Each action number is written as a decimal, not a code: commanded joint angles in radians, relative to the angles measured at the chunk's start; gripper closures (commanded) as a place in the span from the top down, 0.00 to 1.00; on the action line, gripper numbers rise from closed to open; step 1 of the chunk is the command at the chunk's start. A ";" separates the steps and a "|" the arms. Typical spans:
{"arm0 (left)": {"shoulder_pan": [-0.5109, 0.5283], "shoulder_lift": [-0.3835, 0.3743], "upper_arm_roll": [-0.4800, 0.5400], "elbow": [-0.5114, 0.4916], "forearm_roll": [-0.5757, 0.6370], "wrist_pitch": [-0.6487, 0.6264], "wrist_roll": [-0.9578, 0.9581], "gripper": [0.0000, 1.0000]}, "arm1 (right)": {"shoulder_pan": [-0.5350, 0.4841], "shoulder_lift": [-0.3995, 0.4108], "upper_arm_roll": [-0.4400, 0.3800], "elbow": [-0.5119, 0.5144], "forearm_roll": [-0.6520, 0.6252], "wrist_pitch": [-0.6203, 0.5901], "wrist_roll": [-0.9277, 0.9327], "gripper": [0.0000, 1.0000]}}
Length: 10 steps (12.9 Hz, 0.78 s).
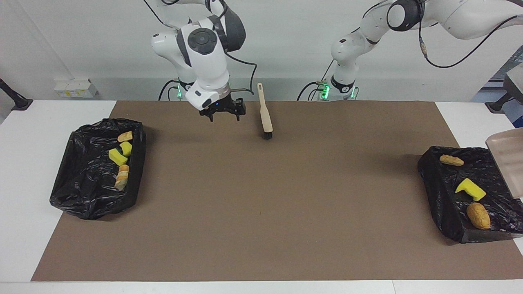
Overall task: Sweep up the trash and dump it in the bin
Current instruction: 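Tip the dustpan with the left gripper while the right gripper lowers the brush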
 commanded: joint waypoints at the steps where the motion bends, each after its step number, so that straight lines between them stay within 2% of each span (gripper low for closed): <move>1: -0.047 -0.080 -0.006 -0.077 0.002 -0.064 -0.006 0.00 | -0.087 0.008 0.013 0.047 -0.057 -0.025 -0.079 1.00; 3: -0.122 -0.120 -0.008 -0.150 -0.050 -0.127 -0.012 0.00 | -0.154 0.007 0.007 0.096 -0.085 -0.052 -0.140 1.00; 5: -0.199 -0.204 -0.008 -0.307 -0.155 -0.139 -0.027 0.00 | -0.241 0.007 0.004 0.145 -0.086 -0.072 -0.229 1.00; 7: -0.254 -0.234 -0.008 -0.391 -0.269 -0.152 -0.123 0.00 | -0.285 0.008 -0.014 0.188 -0.085 -0.089 -0.246 1.00; 10: -0.368 -0.229 -0.008 -0.471 -0.393 -0.164 -0.364 0.00 | -0.259 0.007 -0.158 0.265 -0.072 -0.156 -0.249 1.00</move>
